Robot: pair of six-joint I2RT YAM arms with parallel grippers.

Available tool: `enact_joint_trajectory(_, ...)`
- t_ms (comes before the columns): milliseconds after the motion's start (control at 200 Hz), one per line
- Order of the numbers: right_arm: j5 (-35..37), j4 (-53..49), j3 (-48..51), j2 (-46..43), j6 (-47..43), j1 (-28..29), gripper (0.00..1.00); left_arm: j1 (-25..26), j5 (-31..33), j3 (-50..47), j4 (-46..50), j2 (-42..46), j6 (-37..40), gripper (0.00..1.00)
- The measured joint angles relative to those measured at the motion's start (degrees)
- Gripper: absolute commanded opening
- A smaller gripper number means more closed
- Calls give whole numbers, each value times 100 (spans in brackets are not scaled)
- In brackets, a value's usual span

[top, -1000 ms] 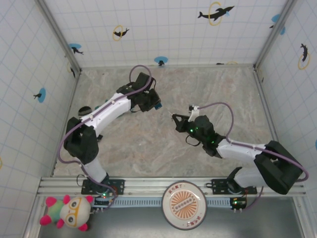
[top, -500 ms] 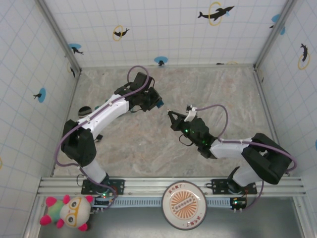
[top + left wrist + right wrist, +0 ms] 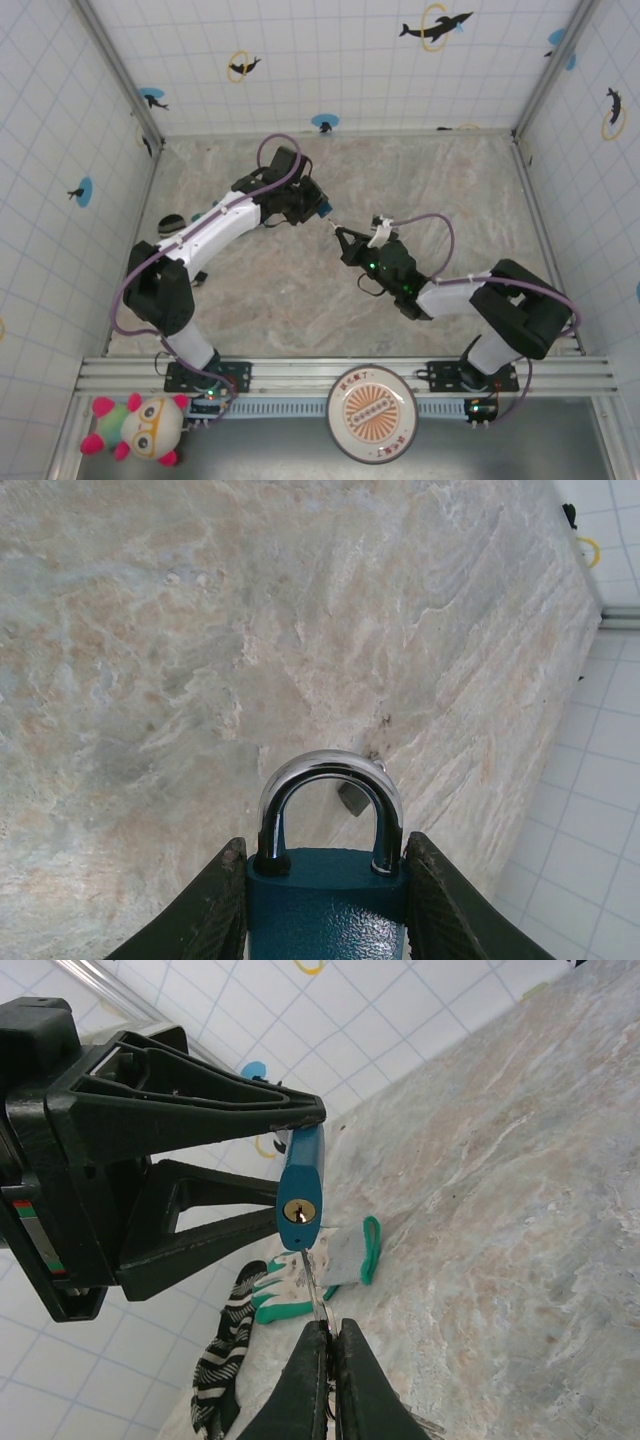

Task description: Unlock with the key

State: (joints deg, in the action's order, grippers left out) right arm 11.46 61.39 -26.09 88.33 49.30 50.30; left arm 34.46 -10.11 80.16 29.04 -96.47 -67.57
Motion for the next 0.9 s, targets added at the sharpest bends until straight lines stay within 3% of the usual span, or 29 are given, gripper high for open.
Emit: enact_joint_trajectory(901, -79, 162, -177, 278, 229, -140, 0, 48, -83, -98, -155, 2, -2, 18)
